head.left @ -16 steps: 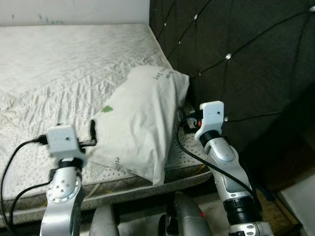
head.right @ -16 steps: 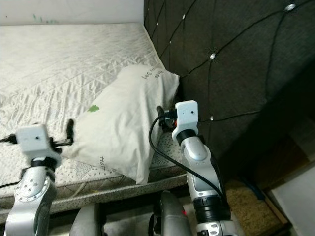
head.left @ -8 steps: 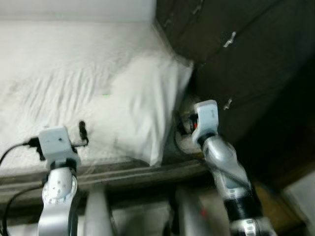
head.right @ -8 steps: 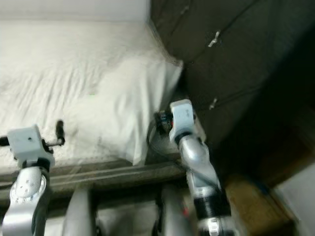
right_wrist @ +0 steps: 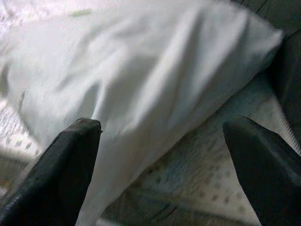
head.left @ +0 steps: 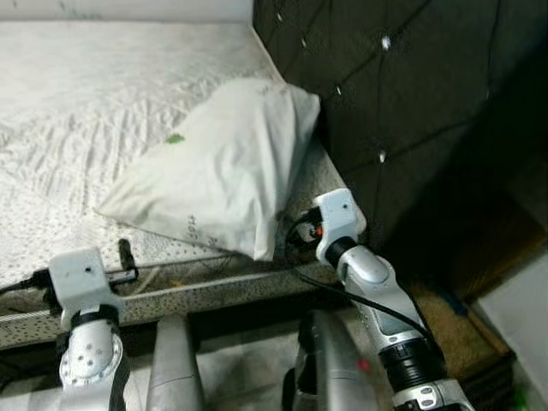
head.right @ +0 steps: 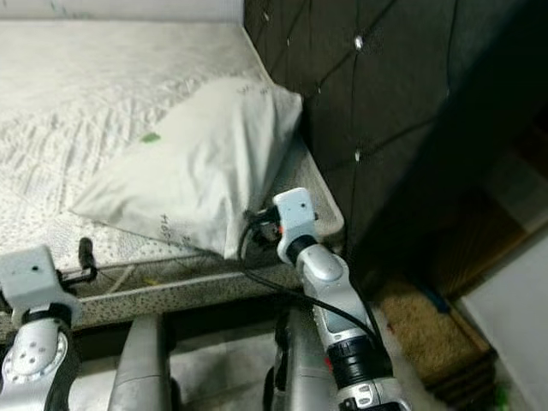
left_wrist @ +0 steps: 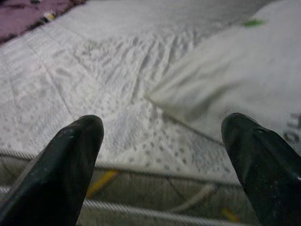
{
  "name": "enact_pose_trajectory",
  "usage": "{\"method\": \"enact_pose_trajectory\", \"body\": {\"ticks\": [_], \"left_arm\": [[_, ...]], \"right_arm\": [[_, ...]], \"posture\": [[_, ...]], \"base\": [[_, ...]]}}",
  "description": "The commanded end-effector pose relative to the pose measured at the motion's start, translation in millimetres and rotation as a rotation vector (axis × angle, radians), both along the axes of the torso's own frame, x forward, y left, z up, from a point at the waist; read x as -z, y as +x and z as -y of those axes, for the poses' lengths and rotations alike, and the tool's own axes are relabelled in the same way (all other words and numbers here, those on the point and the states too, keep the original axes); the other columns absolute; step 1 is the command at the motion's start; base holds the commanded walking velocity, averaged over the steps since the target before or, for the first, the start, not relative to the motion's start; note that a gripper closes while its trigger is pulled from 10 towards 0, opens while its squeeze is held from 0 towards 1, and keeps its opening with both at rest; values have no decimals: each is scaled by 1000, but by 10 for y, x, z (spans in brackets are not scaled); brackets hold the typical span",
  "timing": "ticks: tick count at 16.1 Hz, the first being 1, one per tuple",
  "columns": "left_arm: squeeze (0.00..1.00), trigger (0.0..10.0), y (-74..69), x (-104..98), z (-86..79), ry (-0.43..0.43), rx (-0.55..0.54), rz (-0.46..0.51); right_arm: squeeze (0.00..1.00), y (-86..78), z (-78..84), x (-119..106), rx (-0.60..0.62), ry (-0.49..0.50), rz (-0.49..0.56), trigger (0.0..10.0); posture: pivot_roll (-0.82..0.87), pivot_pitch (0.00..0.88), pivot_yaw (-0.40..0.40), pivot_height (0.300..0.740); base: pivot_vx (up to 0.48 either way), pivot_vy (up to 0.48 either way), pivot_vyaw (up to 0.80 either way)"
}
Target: Clean up the room
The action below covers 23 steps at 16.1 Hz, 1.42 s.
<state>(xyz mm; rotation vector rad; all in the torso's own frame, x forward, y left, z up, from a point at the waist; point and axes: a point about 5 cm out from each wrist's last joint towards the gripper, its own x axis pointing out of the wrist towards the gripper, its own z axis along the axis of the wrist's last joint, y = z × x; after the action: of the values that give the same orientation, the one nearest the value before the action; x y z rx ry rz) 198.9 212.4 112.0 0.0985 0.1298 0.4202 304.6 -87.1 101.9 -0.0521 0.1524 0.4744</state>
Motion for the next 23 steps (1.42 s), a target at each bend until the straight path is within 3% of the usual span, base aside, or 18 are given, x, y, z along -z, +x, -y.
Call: {"method": "enact_pose_trajectory", "body": {"ticks": [1,5,9,14,19,20,21,22,23], "left_arm": [[0,10000,-29,-14,32,-4,4,-7],[0,10000,-47,-44,60,-20,36,-28],[0,10000,-91,-55,98,-42,60,-45],[0,10000,-49,-47,131,-60,106,-61],[0,10000,-3,-57,118,-52,116,-58],[0,10000,7,-67,112,-49,116,-53],[0,10000,18,-79,110,-48,115,-48],[0,10000,18,-87,113,-48,114,-44],[0,10000,18,-95,113,-46,110,-38]], "right_arm": [[0,-29,0,61,-27,-3,-46,10000],[0,-73,-160,77,-132,8,-98,10000],[0,-77,-205,49,-197,32,-120,10000],[0,21,-363,-109,-300,100,-115,10000],[0,159,-589,-240,-259,181,-118,10000],[0,175,-711,-250,-251,174,-116,9098],[0,172,-864,-273,-258,190,-126,1412],[0,144,-1013,-324,-286,208,-118,0],[0,110,-1186,-390,-310,220,-96,0]], "posture": [[58,125,-109,512],[55,178,-96,508],[61,197,-86,508],[63,194,-76,508],[79,176,-74,508],[84,169,-75,508],[93,165,-79,508],[98,164,-81,508],[103,160,-84,508]], "base": [[0,0,0],[0,0,0],[0,0,0],[0,0,0],[0,0,0],[0,0,0],[0,0,0],[0,0,0],[0,0,0]]}}
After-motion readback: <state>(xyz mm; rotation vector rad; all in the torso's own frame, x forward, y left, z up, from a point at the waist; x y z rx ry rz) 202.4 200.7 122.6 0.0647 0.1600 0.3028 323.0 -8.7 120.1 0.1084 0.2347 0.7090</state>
